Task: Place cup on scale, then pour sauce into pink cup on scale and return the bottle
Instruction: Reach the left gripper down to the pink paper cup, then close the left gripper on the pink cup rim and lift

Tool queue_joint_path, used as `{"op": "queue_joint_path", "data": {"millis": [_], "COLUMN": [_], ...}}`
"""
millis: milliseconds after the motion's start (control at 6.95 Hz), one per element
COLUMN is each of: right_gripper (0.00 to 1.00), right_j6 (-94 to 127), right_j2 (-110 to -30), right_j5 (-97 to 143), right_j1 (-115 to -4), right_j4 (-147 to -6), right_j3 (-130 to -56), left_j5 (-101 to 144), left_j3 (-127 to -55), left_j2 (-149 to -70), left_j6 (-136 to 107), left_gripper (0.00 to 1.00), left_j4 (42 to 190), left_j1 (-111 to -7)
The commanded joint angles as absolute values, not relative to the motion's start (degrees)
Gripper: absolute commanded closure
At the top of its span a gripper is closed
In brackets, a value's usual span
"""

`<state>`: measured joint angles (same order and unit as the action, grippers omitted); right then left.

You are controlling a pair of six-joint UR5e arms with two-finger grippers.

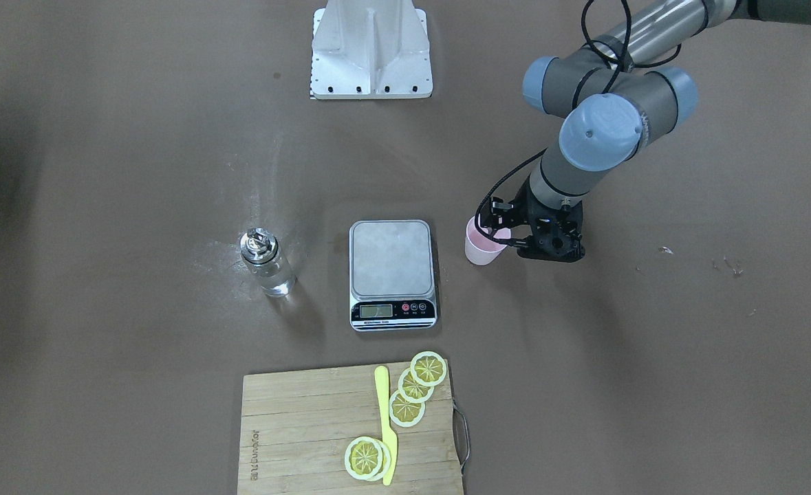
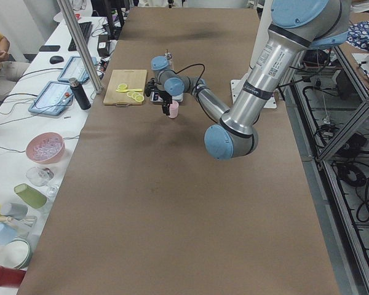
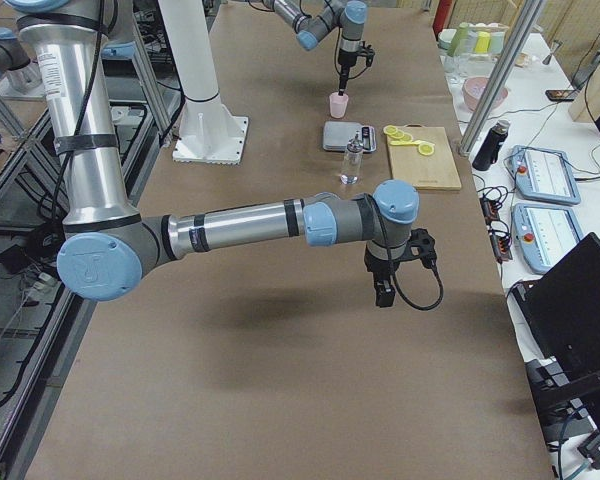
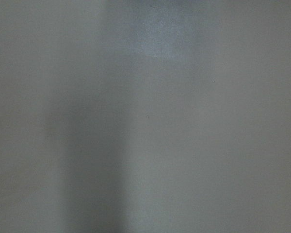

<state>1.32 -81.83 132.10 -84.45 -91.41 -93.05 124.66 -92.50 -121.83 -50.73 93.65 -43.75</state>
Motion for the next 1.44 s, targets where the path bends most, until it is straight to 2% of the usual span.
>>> {"op": "queue_joint_path", "data": {"millis": [0,288,863,1007,1294], "right_gripper": [0.0,0.0,0.0,0.0,0.0], "right_j6": [1.3,1.3,1.3,1.3,1.3], "right_j2": [-81.8,-81.7,-81.8,-81.8,-81.8], "right_j5": [132.1,132.1,132.1,132.1,132.1], "right_j1": [-84.4,-84.4,-84.2,-84.1,-83.8], "right_j4": [-91.4,-91.4,-91.4,-91.4,-91.4], "right_j3": [-93.0,-93.1,-93.1,-93.1,-93.0], "left_j5": [123.9,123.6,123.6,123.6,123.7], "left_j3": [-92.1,-91.8,-91.1,-91.1,-91.4], "left_j2": [-121.8,-121.7,-121.6,-121.6,-121.7], "left_j6": [-50.8,-50.7,-50.7,-50.7,-50.7], "left_gripper": [0.11,0.27,0.92,1.0,1.0], "left_j4": [94.8,94.9,95.0,95.0,95.0], "left_j1": [-42.3,-42.0,-42.1,-42.1,-42.1]}}
